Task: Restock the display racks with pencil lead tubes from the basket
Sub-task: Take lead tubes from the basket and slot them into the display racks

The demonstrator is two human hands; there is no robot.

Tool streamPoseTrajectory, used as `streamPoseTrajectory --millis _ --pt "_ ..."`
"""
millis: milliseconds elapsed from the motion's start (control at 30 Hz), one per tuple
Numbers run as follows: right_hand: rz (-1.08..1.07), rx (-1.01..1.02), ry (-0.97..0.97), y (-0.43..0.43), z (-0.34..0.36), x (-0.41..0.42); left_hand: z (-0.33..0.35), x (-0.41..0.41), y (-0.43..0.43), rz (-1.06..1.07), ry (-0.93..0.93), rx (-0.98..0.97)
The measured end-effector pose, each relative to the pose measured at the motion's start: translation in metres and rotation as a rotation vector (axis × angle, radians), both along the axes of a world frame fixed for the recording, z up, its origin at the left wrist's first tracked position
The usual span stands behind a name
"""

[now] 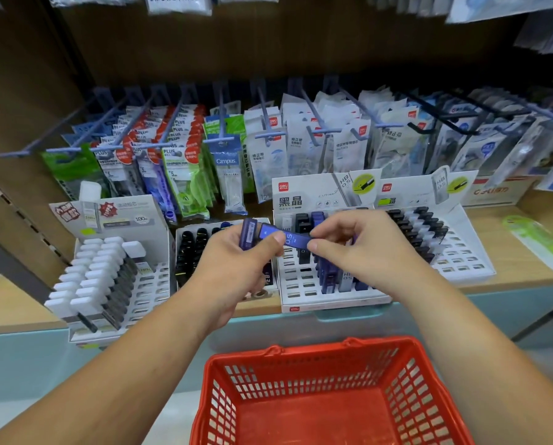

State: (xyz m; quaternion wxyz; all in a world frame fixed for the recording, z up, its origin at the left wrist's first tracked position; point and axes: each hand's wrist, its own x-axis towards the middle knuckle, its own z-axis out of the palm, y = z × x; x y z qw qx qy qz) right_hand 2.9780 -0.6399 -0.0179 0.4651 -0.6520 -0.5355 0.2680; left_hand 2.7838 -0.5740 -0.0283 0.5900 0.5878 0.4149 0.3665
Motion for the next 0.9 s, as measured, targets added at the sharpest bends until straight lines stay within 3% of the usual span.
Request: streamPoseTrajectory --millis 100,200,300,533,733,900 --pt "-0.172 0.096 -0.304 0.0 -0.012 0.013 0.0 0.0 0.009 0.075 0.141 0.173" --pt "-0.248 0.135 -0.398 -0.005 -0.02 0.029 0.003 0.004 0.01 0.022 0.322 0.376" --pt "-0.182 0.107 -0.459 -0.009 -0.027 0.039 0.009 0.013 0.004 -0.044 0.41 0.489" --pt "-0.1 0.023 -0.434 -0.016 -0.039 0.034 0.013 0.015 0.011 -0.038 0.468 0.531" --pt "0.002 -0.087 -0.638 -0.013 -0.039 0.021 -0.005 0.019 0.009 -0.228 0.538 0.533" --pt "-0.053 -0.012 -0.581 -0.01 -0.042 0.025 -0.006 0.025 0.006 -0.245 0.52 0.54"
